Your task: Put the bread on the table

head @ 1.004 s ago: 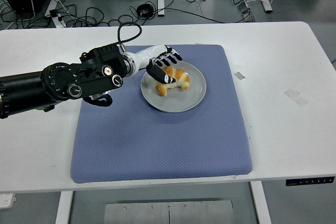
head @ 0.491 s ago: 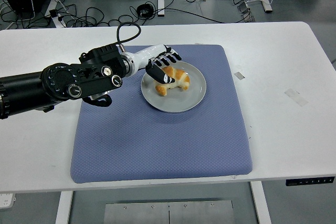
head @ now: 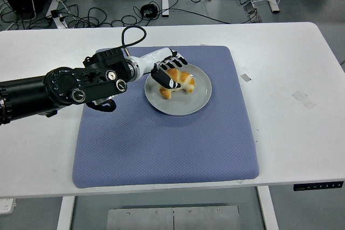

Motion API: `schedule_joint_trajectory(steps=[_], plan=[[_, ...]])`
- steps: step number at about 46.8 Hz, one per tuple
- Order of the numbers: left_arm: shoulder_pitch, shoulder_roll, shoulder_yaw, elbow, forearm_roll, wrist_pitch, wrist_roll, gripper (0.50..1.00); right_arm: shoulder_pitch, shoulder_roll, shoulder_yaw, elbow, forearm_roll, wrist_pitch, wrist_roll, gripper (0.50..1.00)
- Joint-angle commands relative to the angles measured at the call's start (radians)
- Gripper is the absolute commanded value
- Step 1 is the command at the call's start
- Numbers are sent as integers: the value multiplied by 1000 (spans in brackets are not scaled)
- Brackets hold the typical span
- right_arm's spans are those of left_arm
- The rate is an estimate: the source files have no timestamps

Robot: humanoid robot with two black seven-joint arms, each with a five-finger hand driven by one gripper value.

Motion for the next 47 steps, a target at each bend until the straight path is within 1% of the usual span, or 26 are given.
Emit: schedule_joint_trajectory(steps=[1,5,9,11,15,18,33,38,41,42,45,47], plan=[[-1,1,1,0,1,0,0,681,0,0,0,0,0,0,0,1000],[-1,-1,1,0,0,-2,0,678,0,0,-2,0,0,0,0,1000],[-1,1,3,0,0,-2,2,661,0,0,0,0,0,0,0,1000],[-1,1,3,0,0,-2,2,645,0,0,0,0,0,0,0,1000],[-3,1,4,6,0,-2,2,598,0,0,0,0,0,0,0,1000],[-3,1,6,11,1,-2,3,500,0,0,-2,0,0,0,0,1000],[-12,2,26,12,1,-9,6,500,0,0,0,0,0,0,0,1000],[-13,2,18,20,-9,4,9,500,0,0,0,0,0,0,0,1000],[-16,4,15,27,-12,17,9,723,0,0,-2,0,0,0,-1,1000],[-18,4,14,32,-12,21,9,760,0,0,0,0,0,0,0,1000],[-24,5,-3,40,-12,24,8,805,0,0,0,0,0,0,-1,1000],[-30,5,-17,40,-12,21,8,848,0,0,0,0,0,0,0,1000]])
